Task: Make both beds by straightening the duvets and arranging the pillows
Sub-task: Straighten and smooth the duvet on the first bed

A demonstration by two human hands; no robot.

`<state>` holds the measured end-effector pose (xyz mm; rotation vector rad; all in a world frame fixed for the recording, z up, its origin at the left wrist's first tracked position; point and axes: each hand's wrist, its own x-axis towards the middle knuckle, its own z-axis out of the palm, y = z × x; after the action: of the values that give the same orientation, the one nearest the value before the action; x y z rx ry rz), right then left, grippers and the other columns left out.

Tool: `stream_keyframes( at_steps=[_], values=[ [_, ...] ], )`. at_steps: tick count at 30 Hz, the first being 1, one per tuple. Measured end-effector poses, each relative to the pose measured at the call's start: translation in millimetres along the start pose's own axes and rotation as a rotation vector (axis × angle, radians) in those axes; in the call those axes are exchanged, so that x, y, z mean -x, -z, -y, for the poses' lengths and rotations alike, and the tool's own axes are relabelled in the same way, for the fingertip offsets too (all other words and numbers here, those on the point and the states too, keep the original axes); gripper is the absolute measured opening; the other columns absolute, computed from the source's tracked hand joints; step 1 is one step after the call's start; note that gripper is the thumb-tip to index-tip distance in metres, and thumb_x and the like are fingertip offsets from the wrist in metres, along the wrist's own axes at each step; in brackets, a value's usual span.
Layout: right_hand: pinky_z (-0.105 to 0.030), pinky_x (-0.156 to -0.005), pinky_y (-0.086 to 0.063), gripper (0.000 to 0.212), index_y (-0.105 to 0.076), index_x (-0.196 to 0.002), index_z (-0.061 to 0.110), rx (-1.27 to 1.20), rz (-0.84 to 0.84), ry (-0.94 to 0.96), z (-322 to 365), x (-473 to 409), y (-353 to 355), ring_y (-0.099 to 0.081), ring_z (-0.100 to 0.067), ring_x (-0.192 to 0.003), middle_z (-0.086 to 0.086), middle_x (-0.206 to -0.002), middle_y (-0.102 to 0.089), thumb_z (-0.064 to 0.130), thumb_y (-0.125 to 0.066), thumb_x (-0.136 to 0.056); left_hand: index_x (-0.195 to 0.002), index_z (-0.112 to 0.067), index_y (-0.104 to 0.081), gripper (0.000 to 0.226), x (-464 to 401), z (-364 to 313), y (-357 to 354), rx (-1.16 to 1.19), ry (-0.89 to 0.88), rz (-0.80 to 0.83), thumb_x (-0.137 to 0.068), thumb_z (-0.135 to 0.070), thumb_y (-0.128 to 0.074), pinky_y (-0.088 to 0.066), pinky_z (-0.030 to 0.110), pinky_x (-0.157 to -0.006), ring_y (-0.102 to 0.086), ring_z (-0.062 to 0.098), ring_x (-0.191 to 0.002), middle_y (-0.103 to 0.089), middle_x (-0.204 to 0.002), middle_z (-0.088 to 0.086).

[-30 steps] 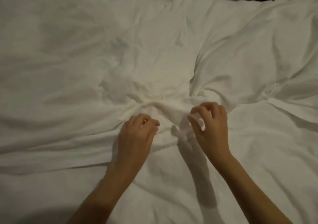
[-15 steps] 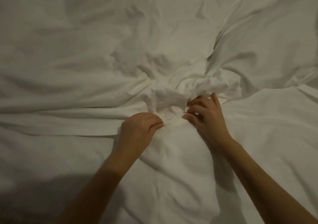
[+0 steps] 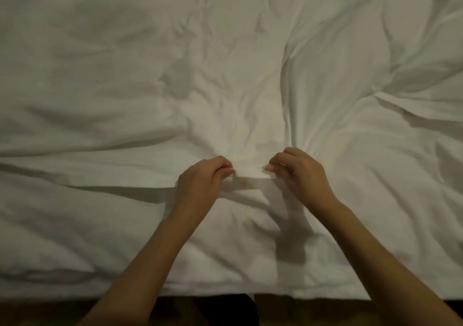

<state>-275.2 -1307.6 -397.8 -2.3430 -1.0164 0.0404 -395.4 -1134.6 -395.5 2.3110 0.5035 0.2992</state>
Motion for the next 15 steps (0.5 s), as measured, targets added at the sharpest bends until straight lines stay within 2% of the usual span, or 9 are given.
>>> stream_keyframes(
  at_steps=[4,8,12,15],
  values=[
    [-0.029,-0.061,-0.031,0.018,-0.072,-0.083,0.01,0.025,0.028,-0.071,26.6,23.7,16.4,-0.051,-0.017,-0.075,0.003,-0.075,-0.055,0.027,-0.065,-0.088,-0.081,-0.019,-0.068,0.013,36.2,-9.8,13.2,0.082,-0.018,0.02,-0.091,-0.016,-0.06,-0.042,0.027,-0.066,-0.056,0.009,-0.07,-0.064,-0.074,-0.011],
    [-0.04,-0.073,-0.045,0.019,-0.072,-0.085,0.009,-0.001,0.07,-0.136,53.7,40.4,39.3,-0.057,-0.021,-0.08,-0.005,-0.082,-0.063,0.026,-0.064,-0.089,-0.081,-0.021,-0.069,0.012,55.3,-25.7,30.7,0.093,-0.003,0.035,-0.091,-0.02,-0.062,-0.043,0.029,-0.069,-0.058,0.013,-0.072,-0.068,-0.077,-0.006],
    [-0.04,-0.076,-0.047,0.019,-0.072,-0.083,0.01,0.0,0.104,-0.199,68.6,67.8,55.0,-0.06,-0.021,-0.08,-0.006,-0.084,-0.067,0.027,-0.064,-0.089,-0.082,-0.019,-0.07,0.012,86.7,-37.3,34.6,0.124,-0.027,0.063,-0.091,-0.02,-0.062,-0.042,0.028,-0.068,-0.058,0.013,-0.072,-0.069,-0.078,-0.005],
    [-0.04,-0.075,-0.046,0.019,-0.071,-0.082,0.011,0.012,0.127,-0.238,70.9,101.8,55.9,-0.06,-0.021,-0.081,-0.005,-0.084,-0.066,0.028,-0.064,-0.088,-0.084,-0.021,-0.071,0.013,117.8,-39.8,26.8,0.129,-0.029,0.091,-0.092,-0.021,-0.061,-0.047,0.029,-0.071,-0.06,0.008,-0.076,-0.069,-0.081,-0.01]
  ],
)
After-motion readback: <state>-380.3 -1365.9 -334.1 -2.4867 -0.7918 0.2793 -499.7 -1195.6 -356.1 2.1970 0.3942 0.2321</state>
